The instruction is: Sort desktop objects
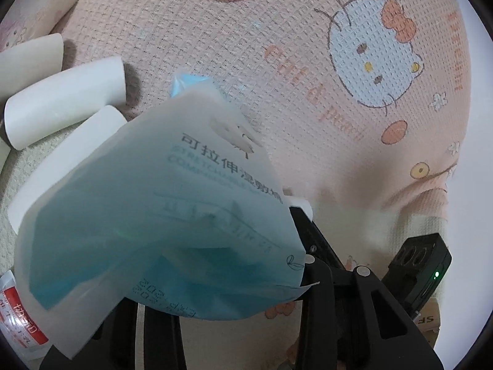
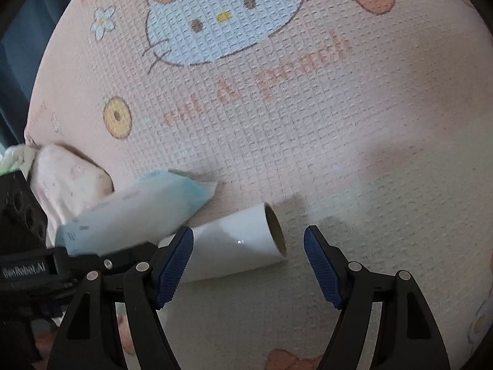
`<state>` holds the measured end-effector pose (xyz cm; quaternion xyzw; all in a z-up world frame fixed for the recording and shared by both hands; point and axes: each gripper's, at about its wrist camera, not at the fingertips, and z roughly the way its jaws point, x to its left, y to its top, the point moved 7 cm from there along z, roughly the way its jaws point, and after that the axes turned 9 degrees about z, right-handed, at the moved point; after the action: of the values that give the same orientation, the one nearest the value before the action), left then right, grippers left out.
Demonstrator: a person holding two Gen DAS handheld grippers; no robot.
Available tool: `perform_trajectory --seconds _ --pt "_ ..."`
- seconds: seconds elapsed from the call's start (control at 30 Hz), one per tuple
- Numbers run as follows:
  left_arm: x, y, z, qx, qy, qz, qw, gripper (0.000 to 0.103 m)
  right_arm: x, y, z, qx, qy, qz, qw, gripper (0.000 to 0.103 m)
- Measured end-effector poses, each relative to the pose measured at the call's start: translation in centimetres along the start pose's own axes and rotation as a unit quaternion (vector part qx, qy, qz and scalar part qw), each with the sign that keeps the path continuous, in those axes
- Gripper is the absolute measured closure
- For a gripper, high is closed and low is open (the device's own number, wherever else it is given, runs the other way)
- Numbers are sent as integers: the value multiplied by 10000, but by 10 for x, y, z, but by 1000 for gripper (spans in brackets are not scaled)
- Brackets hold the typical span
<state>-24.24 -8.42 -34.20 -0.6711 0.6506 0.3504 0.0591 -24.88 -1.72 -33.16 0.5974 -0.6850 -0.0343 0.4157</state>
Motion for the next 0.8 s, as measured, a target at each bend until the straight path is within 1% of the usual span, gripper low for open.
perform_trajectory --seconds 0.07,0.17,0.23,0.43,0.57,0.67,0.8 --pt "-1 0 3 50 7 43 10000 66 1 1 6 30 125 93 9999 30" --pt "0 -2 3 86 -80 41 9999 69 4 -2 9 171 306 99 9993 36" --pt "0 -2 2 57 -134 51 9999 69 5 -6 7 228 387 156 9989 37" --pt "3 -12 3 257 -312 87 9991 69 7 -25 -6 481 209 147 9985 37" --pt "3 -26 7 467 -418 137 9979 69 -1 -42 -19 702 -42 278 9971 37" --pt "2 -39 8 597 -509 138 9968 69 -6 -52 -27 778 -171 392 9961 37" --pt "4 -53 6 700 -576 77 9959 69 -13 -65 -38 840 -343 211 9957 37"
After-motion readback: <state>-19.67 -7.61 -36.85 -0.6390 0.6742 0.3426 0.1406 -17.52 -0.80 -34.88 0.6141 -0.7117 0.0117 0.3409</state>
